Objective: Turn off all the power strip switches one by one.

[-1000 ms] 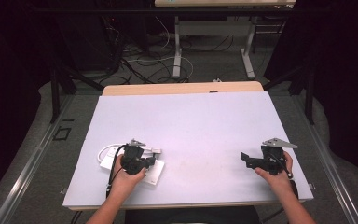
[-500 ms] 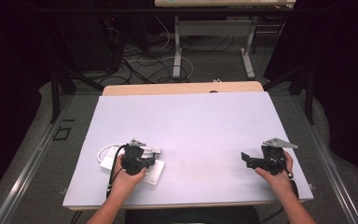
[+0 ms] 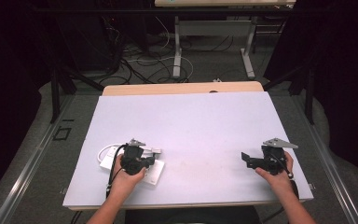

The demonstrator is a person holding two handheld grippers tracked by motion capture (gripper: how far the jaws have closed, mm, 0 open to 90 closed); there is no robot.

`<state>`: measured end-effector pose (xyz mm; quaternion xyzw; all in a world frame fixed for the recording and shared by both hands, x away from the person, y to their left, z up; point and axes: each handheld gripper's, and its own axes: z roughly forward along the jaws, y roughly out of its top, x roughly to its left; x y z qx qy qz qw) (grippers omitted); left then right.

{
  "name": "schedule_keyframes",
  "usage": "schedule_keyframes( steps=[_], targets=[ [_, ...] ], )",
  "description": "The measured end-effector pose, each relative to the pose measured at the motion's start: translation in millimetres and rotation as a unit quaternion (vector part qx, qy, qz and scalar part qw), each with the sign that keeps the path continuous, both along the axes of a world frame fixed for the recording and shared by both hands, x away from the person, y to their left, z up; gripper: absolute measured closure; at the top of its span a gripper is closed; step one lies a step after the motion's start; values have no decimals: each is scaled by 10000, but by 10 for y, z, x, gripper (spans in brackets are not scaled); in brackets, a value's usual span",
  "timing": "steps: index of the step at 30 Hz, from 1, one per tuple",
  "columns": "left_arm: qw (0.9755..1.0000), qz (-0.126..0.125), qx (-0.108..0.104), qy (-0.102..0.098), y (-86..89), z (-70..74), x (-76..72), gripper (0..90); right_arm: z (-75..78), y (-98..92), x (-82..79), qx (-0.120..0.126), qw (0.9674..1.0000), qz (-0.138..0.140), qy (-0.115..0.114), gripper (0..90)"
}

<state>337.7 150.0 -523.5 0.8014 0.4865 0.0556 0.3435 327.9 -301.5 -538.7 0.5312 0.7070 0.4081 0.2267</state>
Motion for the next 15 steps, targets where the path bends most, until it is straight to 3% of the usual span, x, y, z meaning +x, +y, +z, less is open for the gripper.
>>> schedule_keyframes(
  steps=[10,12,15],
  targets=[
    [9998,87,-15,-193,8,39,-29,900,0,0,-1,13,10000,-16,4,80],
    [9999,44,13,-118,30,62,-30,881,5,-1,-5,32,10000,-7,43,80],
    [9998,83,-1,-184,45,68,-33,872,5,-2,-5,31,10000,1,40,80]
  ],
)
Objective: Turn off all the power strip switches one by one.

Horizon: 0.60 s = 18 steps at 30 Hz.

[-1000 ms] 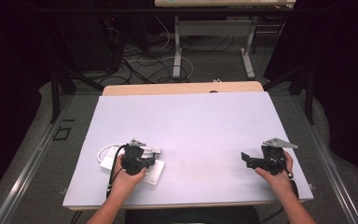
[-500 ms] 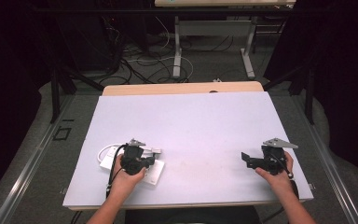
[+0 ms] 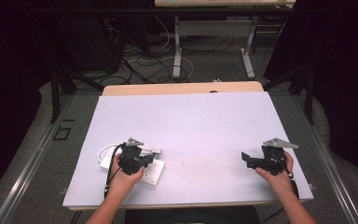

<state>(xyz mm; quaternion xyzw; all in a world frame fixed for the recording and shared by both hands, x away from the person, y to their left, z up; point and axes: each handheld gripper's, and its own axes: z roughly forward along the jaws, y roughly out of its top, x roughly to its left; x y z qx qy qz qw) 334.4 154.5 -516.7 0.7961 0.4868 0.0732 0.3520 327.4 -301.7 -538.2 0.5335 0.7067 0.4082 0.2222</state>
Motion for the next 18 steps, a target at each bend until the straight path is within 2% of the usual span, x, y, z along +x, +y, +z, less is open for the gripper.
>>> schedule_keyframes(
  steps=[9,18],
  targets=[
    [9999,77,-73,-79,70,43,-7,825,-1,-2,2,-2,10000,10,-16,80],
    [9995,206,-65,-215,175,85,0,732,1,-9,3,-12,10000,12,-36,80]
  ],
)
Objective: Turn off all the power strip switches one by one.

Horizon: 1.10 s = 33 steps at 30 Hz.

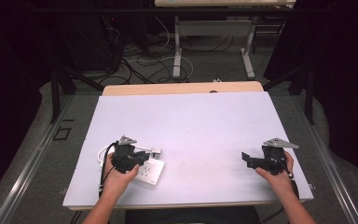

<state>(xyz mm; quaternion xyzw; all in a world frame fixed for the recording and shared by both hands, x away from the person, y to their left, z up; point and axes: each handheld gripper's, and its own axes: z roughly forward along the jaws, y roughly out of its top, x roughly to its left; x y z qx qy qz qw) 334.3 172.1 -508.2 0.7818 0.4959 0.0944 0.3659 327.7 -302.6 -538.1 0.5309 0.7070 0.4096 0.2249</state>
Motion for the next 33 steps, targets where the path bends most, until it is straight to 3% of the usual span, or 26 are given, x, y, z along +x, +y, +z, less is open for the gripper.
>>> schedule_keyframes(
  steps=[11,12,21,25,27,30,33],
  targets=[
    [9997,225,-49,-79,159,58,15,641,1,0,-1,8,10000,-7,-3,80],
    [9994,269,2,-200,174,58,16,628,0,0,0,11,10000,-3,-2,80],
    [9983,459,-34,-357,330,84,26,517,0,3,-1,14,10000,-4,-1,80],
    [9969,557,-64,-547,402,92,27,457,-2,1,2,12,10000,-10,-3,80],
    [9961,606,17,-645,444,95,28,423,-2,0,1,11,10000,-12,0,80],
    [9963,654,12,-564,502,90,35,392,0,-3,0,16,10000,-10,-8,80],
    [9949,747,-15,-674,544,65,31,353,-1,-8,0,9,10000,-8,-8,80]
  ],
)
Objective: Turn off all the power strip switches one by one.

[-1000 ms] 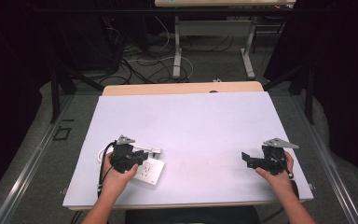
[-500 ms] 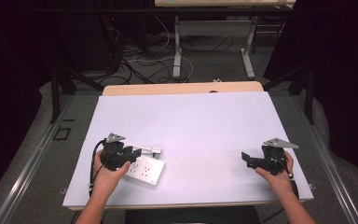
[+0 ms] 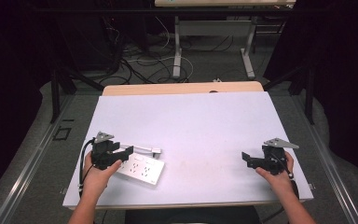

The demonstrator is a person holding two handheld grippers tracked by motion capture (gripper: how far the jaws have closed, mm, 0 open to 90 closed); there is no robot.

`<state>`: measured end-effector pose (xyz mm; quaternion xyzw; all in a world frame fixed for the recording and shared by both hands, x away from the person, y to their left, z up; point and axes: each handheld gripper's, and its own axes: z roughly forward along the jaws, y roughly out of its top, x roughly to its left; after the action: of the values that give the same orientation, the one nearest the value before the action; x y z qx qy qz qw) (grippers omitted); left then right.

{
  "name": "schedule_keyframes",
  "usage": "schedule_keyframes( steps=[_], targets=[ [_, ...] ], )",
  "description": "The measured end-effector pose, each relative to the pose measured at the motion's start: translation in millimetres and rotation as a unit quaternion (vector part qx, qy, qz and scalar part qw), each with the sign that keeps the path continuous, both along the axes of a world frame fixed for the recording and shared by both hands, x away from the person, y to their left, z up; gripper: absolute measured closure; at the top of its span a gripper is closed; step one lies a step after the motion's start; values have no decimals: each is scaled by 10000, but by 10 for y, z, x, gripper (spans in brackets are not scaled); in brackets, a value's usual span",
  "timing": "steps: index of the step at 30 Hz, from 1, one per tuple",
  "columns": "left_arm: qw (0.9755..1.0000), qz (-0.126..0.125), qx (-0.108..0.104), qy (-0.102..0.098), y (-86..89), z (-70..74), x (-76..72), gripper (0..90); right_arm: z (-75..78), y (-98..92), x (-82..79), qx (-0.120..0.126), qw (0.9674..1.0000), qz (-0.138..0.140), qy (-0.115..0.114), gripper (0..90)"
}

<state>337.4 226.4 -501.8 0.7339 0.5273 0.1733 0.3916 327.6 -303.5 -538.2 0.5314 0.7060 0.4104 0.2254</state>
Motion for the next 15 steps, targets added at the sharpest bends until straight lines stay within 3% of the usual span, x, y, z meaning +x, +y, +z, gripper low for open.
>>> schedule_keyframes(
  steps=[2,4,7,10,12,15],
  targets=[
    [10000,-47,57,-3,50,1,-12,318,1,-1,-1,-7,10000,-2,-1,80],
    [9999,-41,-12,-130,91,-3,-26,306,4,1,-4,15,10000,-8,9,80],
    [9995,52,98,-288,175,3,-54,275,2,0,-4,14,10000,-14,10,80],
    [9997,126,-21,-185,262,-1,-70,273,0,1,-3,-4,10000,-3,-1,80],
    [9996,164,-54,-226,312,-13,-89,258,2,4,-4,-1,10000,-7,0,80],
    [9995,219,-148,-162,383,-50,-109,168,4,7,-5,4,10000,-13,-1,80]
  ],
)
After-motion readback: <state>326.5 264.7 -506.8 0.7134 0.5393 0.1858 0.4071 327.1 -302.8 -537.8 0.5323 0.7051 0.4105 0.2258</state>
